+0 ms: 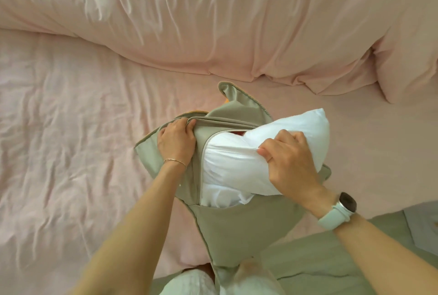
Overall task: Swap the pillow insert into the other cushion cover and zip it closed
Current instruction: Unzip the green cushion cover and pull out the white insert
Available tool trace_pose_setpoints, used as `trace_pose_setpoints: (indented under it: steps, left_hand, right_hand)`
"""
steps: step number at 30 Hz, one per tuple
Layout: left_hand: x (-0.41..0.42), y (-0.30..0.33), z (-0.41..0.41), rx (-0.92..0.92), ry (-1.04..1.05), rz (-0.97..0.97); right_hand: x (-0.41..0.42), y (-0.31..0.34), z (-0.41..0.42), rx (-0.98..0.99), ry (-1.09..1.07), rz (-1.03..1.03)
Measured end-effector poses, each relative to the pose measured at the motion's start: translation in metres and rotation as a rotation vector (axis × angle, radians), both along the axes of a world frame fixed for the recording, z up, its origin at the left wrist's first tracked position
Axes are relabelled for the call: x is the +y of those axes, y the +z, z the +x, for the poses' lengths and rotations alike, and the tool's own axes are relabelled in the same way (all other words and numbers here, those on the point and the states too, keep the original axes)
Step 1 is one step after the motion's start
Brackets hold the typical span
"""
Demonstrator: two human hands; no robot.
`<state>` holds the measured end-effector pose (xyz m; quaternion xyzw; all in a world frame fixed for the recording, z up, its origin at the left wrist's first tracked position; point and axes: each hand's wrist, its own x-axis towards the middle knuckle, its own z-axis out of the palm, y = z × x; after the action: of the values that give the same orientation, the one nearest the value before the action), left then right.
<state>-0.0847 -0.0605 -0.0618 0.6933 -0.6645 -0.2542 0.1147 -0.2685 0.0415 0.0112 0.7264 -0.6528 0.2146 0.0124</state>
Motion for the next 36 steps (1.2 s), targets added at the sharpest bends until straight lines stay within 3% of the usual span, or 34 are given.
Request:
trace_pose_setpoints:
  steps: [6, 9, 13, 17, 21, 23, 30, 36]
  left_hand:
    - [-0.013, -0.002, -0.005, 0.107, -0.136, 0.073]
    - [-0.006, 0.003, -0.003, 0.238, -0.096, 0.055]
    - [0.03, 0.007, 0.007, 0.384, -0.007, -0.042]
    - [0.051, -0.011, 0.017, 0.384, 0.119, 0.013]
    - [0.043, -0.022, 0.016, 0.29, 0.128, 0.029]
    - [0.035, -0.028, 0.015, 0.191, 0.09, 0.02]
    - [0.014, -0.031, 0.014, 0.145, 0.184, 0.007]
    - [0.001, -0.019, 0.006, 0.257, 0.32, 0.128]
  right_hand:
    - [0.002, -0.003, -0.035, 0.06, -0.132, 0.047]
    - [-0.025, -0.009, -0.019, 0.145, -0.174, 0.094]
    - [-0.046, -0.004, 0.022, 0.16, -0.07, 0.093]
    - [-0.047, -0.012, 0.061, 0.217, 0.076, 0.066]
    - [-0.05, -0.046, 0.07, 0.503, 0.026, 0.296]
    - [-0.061, -0.054, 0.066, 0.588, 0.0, 0.318]
    - [-0.071, -0.06, 0.049, 0.343, 0.145, 0.122]
    - [-0.046, -0.042, 0.038, 0.107, 0.082, 0.0]
